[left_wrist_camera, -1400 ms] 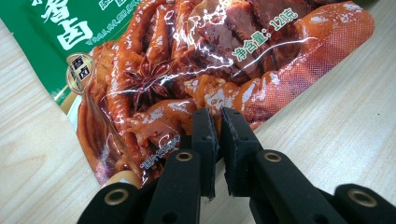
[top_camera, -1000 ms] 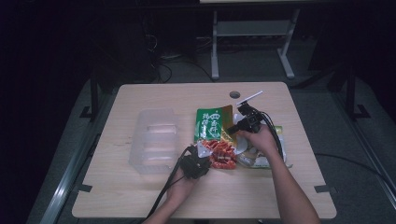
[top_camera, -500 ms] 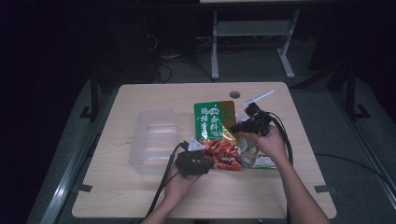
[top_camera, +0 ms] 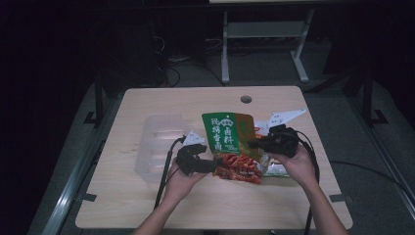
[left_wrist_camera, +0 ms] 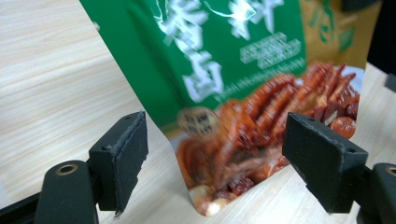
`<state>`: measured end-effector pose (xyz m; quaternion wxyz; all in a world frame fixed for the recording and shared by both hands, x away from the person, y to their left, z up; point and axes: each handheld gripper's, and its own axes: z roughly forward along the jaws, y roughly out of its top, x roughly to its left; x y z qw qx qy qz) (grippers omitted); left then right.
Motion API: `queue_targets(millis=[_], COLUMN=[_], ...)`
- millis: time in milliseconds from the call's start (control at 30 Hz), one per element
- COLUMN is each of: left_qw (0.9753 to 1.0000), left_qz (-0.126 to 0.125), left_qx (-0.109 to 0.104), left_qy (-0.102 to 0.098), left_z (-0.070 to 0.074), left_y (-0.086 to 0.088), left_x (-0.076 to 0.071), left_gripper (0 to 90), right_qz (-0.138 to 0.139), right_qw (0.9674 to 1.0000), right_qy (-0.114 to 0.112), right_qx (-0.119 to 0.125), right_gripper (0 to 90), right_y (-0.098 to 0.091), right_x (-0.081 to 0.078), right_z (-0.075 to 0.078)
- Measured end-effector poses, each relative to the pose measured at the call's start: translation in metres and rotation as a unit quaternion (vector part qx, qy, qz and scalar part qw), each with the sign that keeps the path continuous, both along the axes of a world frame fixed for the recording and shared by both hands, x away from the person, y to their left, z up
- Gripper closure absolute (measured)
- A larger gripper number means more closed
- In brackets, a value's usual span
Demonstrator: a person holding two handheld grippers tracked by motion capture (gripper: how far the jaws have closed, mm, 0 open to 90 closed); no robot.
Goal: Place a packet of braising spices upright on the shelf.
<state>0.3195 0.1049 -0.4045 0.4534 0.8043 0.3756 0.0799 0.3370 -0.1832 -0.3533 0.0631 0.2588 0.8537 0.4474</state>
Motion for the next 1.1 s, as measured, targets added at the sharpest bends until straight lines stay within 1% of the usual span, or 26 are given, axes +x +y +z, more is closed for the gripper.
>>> queue_targets(millis=[33,67,133,233,267,333,400,433,467,500,567,600,667,733,767,867,900,933,967,1000,1033,1067,1100], left_qw=[0.9999,0.9999,0.9999,0.9996,0.9994,0.9990,0.9979,0.9972,0.9972,0.9968,0.9969,0.9970,0.9964,0.9969,0.9971,0.9973,0.9975,0.9975,0.9976,0.9980,0.9982,0.9983,0.9985], left_qz=[-0.003,-0.003,0.001,0.003,0.000,-0.015,-0.031,-0.038,-0.038,-0.041,-0.036,-0.037,-0.034,-0.037,-0.037,-0.039,-0.037,-0.037,-0.039,-0.038,-0.036,-0.033,-0.032], left_qx=[-0.005,-0.003,-0.004,-0.015,-0.019,-0.022,-0.034,-0.043,-0.043,-0.047,-0.047,-0.046,-0.059,-0.055,-0.053,-0.052,-0.052,-0.052,-0.050,-0.047,-0.045,-0.044,-0.042], left_qy=[0.009,0.013,0.013,0.023,0.028,0.037,0.046,0.049,0.049,0.050,0.053,0.050,0.050,0.042,0.039,0.033,0.029,0.029,0.026,0.022,0.019,0.017,0.015], left_z=[0.000,0.000,-0.001,-0.004,-0.005,-0.007,-0.008,-0.009,-0.009,-0.009,-0.008,-0.008,-0.007,-0.007,-0.006,-0.005,-0.004,-0.004,-0.004,-0.004,-0.003,-0.003,-0.002], left_y=[0.000,0.000,0.000,0.001,0.000,-0.002,-0.005,-0.006,-0.006,-0.007,-0.007,-0.005,-0.002,-0.001,-0.001,-0.002,-0.002,-0.002,-0.002,-0.002,-0.001,-0.001,-0.001], left_x=[0.002,0.004,0.006,0.011,0.013,0.015,0.017,0.017,0.017,0.017,0.017,0.018,0.016,0.014,0.012,0.010,0.008,0.008,0.008,0.007,0.007,0.006,0.006], left_gripper=[24.2,24.2,24.2,24.2,24.3,26.2,31.4,39.5,44.0,44.0,51.0,51.0,60.7,66.5,69.3,75.7,79.6,81.8,81.8,84.0,86.3,86.3,87.5], right_qz=[0.012,0.017,0.020,0.032,0.033,0.035,0.035,0.035,0.035,0.034,0.032,0.032,0.027,0.022,0.020,0.013,0.011,0.011,0.011,0.010,0.012,0.012,0.012], right_qw=[0.9999,0.9997,0.9996,0.9992,0.9991,0.9990,0.9989,0.9989,0.9989,0.9989,0.9990,0.9990,0.9992,0.9993,0.9993,0.9993,0.9991,0.9991,0.9991,0.9991,0.9993,0.9993,0.9994], right_qy=[-0.010,-0.014,-0.018,-0.020,-0.019,-0.017,-0.017,-0.014,-0.014,-0.014,-0.014,-0.014,-0.009,-0.004,-0.004,0.002,0.008,0.008,0.010,0.014,0.014,0.014,0.021], right_qx=[0.005,0.005,0.007,0.015,0.018,0.021,0.026,0.029,0.029,0.029,0.028,0.028,0.026,0.030,0.031,0.034,0.040,0.040,0.040,0.040,0.032,0.032,0.026], right_gripper=[89.8,89.8,89.8,89.7,89.8,89.7,89.7,89.7,89.7,89.7,89.6,89.6,89.6,89.6,89.5,89.4,89.3,89.3,89.2,89.1,88.4,88.4,87.5], right_y=[-0.004,-0.006,-0.008,-0.016,-0.019,-0.022,-0.024,-0.025,-0.025,-0.025,-0.023,-0.023,-0.025,-0.027,-0.028,-0.028,-0.029,-0.029,-0.028,-0.027,-0.025,-0.025,-0.022], right_x=[-0.007,-0.011,-0.013,-0.018,-0.018,-0.020,-0.020,-0.019,-0.019,-0.019,-0.018,-0.018,-0.017,-0.017,-0.016,-0.016,-0.016,-0.016,-0.015,-0.015,-0.015,-0.015,-0.014], right_z=[0.000,0.000,0.000,-0.002,-0.003,-0.006,-0.008,-0.010,-0.010,-0.010,-0.010,-0.010,-0.011,-0.013,-0.014,-0.020,-0.023,-0.023,-0.025,-0.025,-0.026,-0.026,-0.027])
